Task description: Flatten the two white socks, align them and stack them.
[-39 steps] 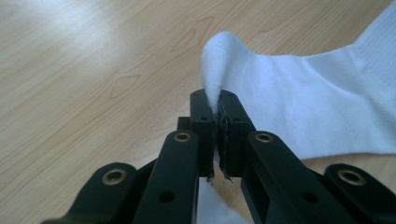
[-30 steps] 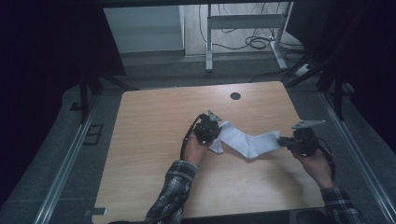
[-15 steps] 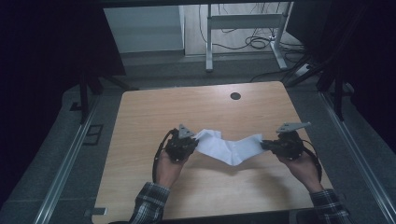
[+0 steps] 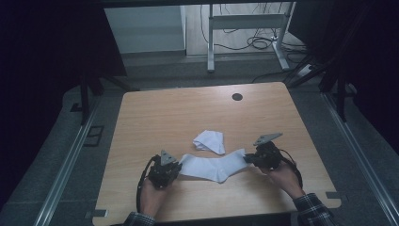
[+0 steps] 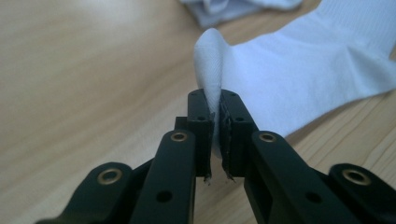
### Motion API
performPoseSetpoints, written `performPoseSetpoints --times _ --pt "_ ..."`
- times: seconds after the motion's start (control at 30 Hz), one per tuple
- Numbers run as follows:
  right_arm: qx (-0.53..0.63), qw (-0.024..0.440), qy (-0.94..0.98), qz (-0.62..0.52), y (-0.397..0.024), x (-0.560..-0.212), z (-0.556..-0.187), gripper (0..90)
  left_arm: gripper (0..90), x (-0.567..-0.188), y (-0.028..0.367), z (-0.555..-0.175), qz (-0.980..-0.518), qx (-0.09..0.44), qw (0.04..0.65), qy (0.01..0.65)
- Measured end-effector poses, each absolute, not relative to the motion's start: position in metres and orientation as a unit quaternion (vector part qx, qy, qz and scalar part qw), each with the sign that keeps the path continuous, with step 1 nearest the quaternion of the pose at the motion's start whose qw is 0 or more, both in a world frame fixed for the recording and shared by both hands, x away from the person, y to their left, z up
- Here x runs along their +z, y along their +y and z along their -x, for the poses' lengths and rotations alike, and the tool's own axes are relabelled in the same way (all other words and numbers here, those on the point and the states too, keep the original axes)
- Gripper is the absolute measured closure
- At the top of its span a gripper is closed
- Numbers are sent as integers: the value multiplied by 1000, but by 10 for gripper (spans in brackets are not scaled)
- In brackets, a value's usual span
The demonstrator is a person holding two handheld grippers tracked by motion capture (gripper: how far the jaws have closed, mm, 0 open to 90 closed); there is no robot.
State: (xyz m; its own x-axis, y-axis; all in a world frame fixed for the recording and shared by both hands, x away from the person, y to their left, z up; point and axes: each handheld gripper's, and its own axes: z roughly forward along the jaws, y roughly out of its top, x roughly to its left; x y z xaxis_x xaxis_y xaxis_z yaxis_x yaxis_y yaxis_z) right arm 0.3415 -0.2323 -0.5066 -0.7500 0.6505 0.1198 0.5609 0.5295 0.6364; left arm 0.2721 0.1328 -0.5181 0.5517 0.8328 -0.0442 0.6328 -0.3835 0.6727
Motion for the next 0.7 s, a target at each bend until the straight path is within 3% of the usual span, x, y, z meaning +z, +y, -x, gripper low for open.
performPoseSetpoints --times 0.1,0.27,0.7 --pt "326 63 876 -349 -232 -515 -343 795 792 -530 133 -273 -819 144 313 458" --pt "340 69 870 -351 -237 -509 -343 728 645 -516 138 -278 -808 155 330 462" --pt "341 90 856 -379 -262 -511 -351 629 581 -482 123 -336 -795 153 363 462"
